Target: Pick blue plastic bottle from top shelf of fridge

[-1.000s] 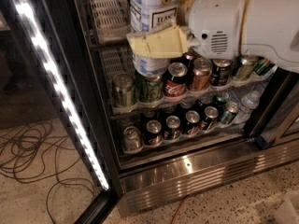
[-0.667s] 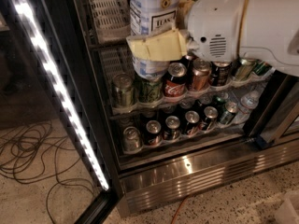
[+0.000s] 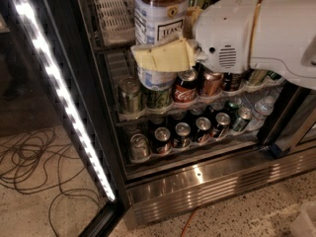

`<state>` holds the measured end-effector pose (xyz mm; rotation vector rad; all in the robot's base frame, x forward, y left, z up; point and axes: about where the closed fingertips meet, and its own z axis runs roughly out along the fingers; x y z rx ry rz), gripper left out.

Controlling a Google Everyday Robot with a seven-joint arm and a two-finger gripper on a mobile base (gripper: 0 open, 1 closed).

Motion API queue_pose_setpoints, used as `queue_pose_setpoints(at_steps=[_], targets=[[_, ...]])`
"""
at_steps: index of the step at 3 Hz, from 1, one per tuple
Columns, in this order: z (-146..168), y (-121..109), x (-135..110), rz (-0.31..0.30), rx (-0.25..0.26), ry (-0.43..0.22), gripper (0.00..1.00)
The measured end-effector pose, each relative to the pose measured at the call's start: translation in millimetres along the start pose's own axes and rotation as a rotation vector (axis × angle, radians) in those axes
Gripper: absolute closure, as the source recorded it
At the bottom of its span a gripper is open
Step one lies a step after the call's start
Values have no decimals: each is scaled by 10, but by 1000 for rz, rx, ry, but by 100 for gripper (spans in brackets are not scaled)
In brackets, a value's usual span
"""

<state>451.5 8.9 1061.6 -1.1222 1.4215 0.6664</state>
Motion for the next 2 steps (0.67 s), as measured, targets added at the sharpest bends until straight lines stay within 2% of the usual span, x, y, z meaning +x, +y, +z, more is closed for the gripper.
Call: queue_pose_setpoints(at_steps=[1,2], targets=[[27,221,32,21,-28,-2,100],[27,221,32,21,-28,-2,100]])
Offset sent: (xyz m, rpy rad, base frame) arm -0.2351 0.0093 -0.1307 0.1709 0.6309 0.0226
